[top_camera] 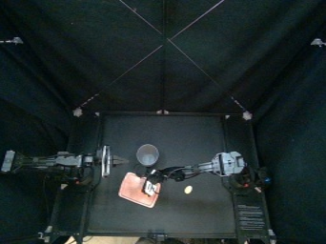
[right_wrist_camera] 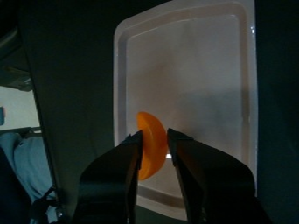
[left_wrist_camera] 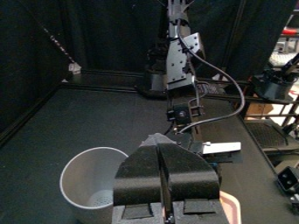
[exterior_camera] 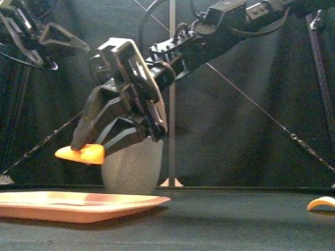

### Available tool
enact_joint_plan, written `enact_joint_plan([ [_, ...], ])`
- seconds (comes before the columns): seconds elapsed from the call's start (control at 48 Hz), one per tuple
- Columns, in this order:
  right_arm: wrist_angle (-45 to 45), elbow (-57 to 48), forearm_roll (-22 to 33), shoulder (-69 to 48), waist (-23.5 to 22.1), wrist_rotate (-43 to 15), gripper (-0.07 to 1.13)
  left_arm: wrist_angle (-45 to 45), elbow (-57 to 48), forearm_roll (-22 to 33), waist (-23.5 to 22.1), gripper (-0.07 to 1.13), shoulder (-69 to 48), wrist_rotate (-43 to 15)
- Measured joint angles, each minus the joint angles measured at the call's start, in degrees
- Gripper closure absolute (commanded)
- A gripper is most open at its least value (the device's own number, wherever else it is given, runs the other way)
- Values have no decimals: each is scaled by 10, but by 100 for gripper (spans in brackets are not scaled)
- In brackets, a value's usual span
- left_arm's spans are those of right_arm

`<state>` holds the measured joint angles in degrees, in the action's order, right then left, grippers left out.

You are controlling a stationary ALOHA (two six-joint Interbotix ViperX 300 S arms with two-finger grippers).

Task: Pick the tangerine then place it on the pink plate
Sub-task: Drop tangerine on the pink plate and return to neutral

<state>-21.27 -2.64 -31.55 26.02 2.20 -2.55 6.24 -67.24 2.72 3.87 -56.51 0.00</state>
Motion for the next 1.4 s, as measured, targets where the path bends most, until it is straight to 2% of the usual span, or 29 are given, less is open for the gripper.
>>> enact_joint_plan([
  [0.333, 14, 8, 21, 7, 2, 0, 21, 0, -2, 0, 2, 107, 0, 0],
  [0.688, 15, -3, 33, -4, 4, 2, 20, 4, -2, 0, 2, 107, 0, 0],
  [1.021, 34, -98, 54, -120, 6, 3, 20, 9, -2, 0, 3, 107, 0, 1],
  [1.229, 81, -173, 79, -203, 9, 4, 20, 18, -11, -1, 5, 107, 0, 0],
  [1.396, 152, -242, 118, -283, 21, 6, 20, 27, -12, 0, 6, 107, 0, 0],
])
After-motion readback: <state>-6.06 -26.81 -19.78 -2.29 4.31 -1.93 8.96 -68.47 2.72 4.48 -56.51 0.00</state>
